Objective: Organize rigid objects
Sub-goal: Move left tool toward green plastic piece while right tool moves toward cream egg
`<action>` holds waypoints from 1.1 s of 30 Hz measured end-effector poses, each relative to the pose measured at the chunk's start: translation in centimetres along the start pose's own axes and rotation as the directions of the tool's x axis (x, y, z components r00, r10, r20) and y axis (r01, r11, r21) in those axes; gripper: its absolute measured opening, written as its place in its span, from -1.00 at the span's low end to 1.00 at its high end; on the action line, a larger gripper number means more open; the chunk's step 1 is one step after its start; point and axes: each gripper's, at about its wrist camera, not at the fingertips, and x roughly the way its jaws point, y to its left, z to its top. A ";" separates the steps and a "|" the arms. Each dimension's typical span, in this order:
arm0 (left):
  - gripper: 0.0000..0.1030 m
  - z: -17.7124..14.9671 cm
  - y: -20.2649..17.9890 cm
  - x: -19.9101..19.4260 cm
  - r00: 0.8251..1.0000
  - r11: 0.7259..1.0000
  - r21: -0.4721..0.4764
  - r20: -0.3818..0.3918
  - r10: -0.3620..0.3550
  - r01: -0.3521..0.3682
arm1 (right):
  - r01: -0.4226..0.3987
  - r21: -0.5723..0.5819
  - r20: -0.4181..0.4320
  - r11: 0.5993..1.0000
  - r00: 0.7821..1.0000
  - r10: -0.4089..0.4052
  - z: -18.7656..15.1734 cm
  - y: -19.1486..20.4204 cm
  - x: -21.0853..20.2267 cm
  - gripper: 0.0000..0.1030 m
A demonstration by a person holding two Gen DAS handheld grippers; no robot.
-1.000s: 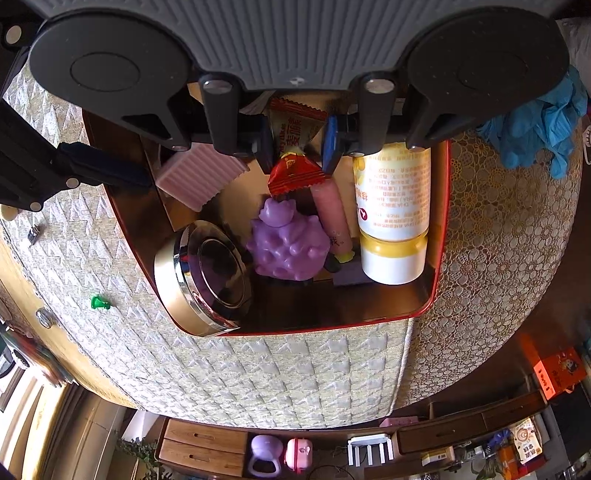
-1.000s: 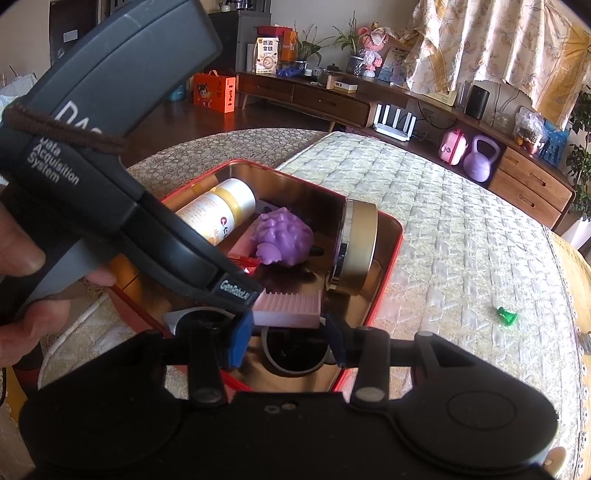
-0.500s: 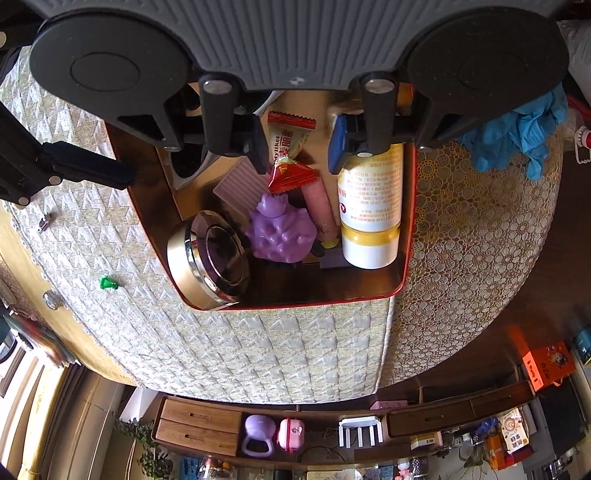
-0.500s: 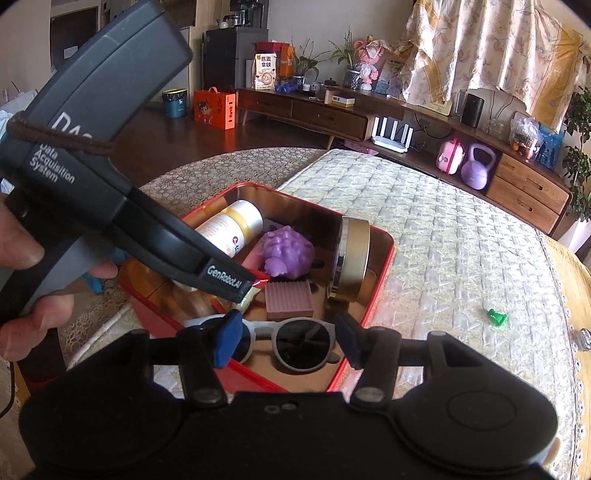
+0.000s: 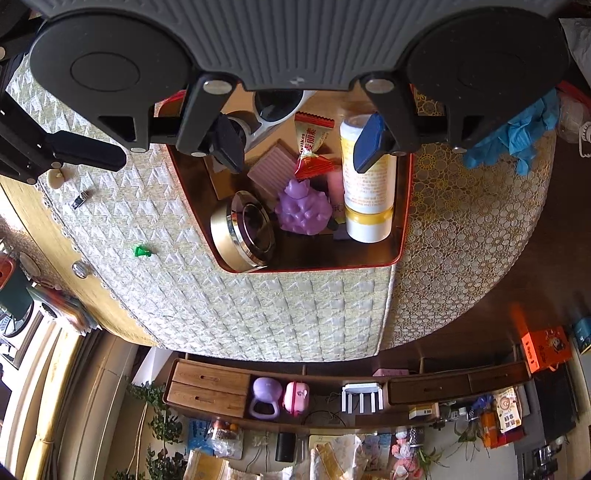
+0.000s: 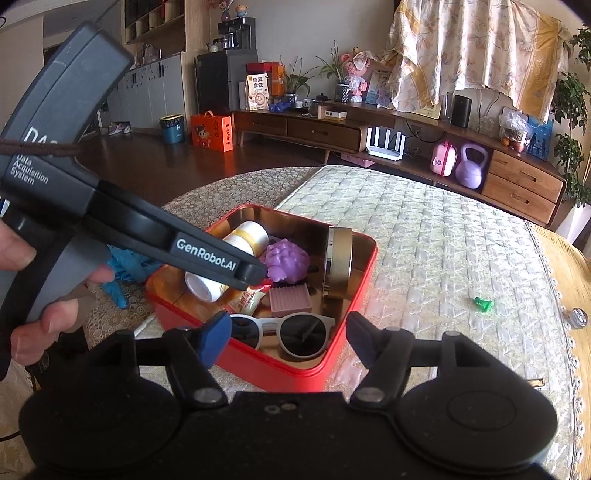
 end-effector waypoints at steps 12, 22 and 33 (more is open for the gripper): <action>0.57 -2.1 -4.2 -3.8 0.996 0.998 0.033 0.075 -0.051 0.049 | 0.007 0.074 0.096 0.997 0.995 -0.014 -2.5 -1.5 -6.1 0.86; 0.58 -3.3 -9.1 -4.2 0.991 0.993 0.057 0.072 -0.111 0.107 | 0.082 0.173 0.124 0.982 0.987 -0.104 -5.3 -5.1 -9.9 0.99; 0.58 -0.7 -15.9 -1.6 0.987 0.984 0.103 0.055 -0.150 0.143 | 0.204 0.284 0.097 0.937 0.966 -0.239 -8.9 -11.3 -11.3 0.99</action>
